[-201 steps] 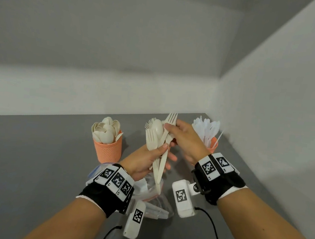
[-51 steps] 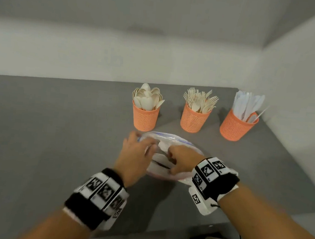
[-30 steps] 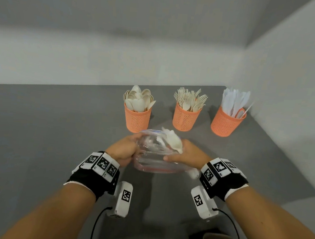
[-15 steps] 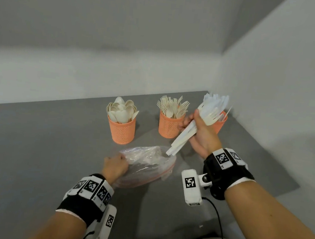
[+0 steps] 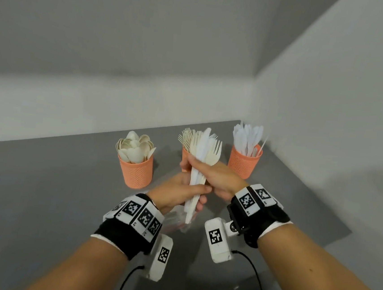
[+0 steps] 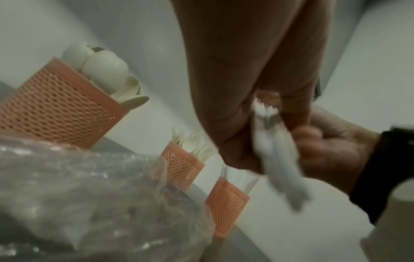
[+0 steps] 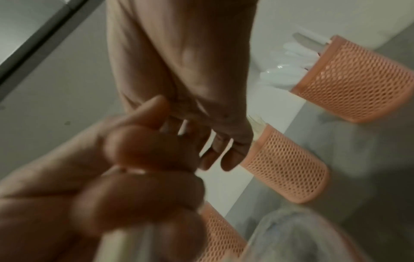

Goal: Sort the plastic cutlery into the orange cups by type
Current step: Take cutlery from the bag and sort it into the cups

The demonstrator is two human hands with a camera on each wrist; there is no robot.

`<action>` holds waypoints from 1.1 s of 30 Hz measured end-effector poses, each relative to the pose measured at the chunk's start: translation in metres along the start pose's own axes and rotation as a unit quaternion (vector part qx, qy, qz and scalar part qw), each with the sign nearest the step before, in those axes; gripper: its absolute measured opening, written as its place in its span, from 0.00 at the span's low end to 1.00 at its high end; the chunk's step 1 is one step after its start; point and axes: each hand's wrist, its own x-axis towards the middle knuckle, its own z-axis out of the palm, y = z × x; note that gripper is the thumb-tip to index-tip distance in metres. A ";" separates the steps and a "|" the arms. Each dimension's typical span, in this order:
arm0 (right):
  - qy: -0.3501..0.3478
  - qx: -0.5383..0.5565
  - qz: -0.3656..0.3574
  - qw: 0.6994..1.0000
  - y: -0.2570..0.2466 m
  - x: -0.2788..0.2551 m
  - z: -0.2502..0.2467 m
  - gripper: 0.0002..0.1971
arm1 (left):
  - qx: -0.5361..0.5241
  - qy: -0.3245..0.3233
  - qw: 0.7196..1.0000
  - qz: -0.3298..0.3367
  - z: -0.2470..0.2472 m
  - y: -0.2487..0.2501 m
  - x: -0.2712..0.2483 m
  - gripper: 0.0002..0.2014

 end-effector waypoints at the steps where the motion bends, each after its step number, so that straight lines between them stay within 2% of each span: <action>1: -0.013 -0.013 0.013 1.000 -0.001 -0.002 -0.001 0.13 | 0.002 0.009 1.000 0.019 0.002 -0.001 0.002 0.02; 3: -0.013 -0.007 0.022 1.000 -0.001 -0.003 -0.004 0.16 | -0.004 0.027 0.998 0.051 0.006 -0.003 0.005 0.03; 5: 0.030 0.002 0.009 1.000 0.001 -0.004 -0.007 0.17 | -0.003 0.050 0.996 0.072 0.010 -0.005 0.009 0.08; 7: 0.124 0.024 -0.004 0.992 0.004 -0.004 -0.010 0.18 | -0.001 0.076 0.993 0.085 0.011 -0.007 0.013 0.12; 9: 0.250 0.022 -0.030 0.968 0.008 0.001 -0.017 0.23 | -0.010 0.107 0.991 0.084 0.010 -0.006 0.016 0.13; 11: 0.325 -0.018 -0.090 0.941 0.009 0.005 -0.024 0.17 | -0.021 0.125 0.989 0.074 0.008 -0.004 0.019 0.12; 12: 0.326 -0.043 -0.112 0.938 0.008 0.006 -0.025 0.12 | -0.023 0.134 0.988 0.073 0.007 -0.003 0.020 0.10; 14: 0.287 -0.099 -0.123 0.945 0.005 0.007 -0.022 0.11 | -0.030 0.145 0.985 0.082 0.009 0.000 0.020 0.08; 17: 0.232 -0.159 -0.112 0.953 0.004 0.007 -0.010 0.07 | -0.036 0.168 0.978 0.119 0.015 0.000 0.025 0.15; 21: 0.263 -0.100 -0.105 0.954 0.009 0.010 -0.007 0.03 | -0.038 0.161 0.977 0.133 0.018 -0.006 0.026 0.24; 26: 0.269 -0.124 -0.096 0.950 0.010 0.009 -0.011 0.11 | -0.055 0.105 0.984 0.129 0.014 -0.009 0.028 0.20; 30: 0.213 -0.147 -0.045 0.965 0.011 0.010 -0.009 0.23 | -0.009 0.113 0.984 0.139 0.014 -0.011 0.032 0.21; 33: 0.200 -0.097 -0.007 0.975 0.012 0.014 -0.007 0.25 | 0.036 0.129 0.982 0.136 0.015 -0.010 0.033 0.19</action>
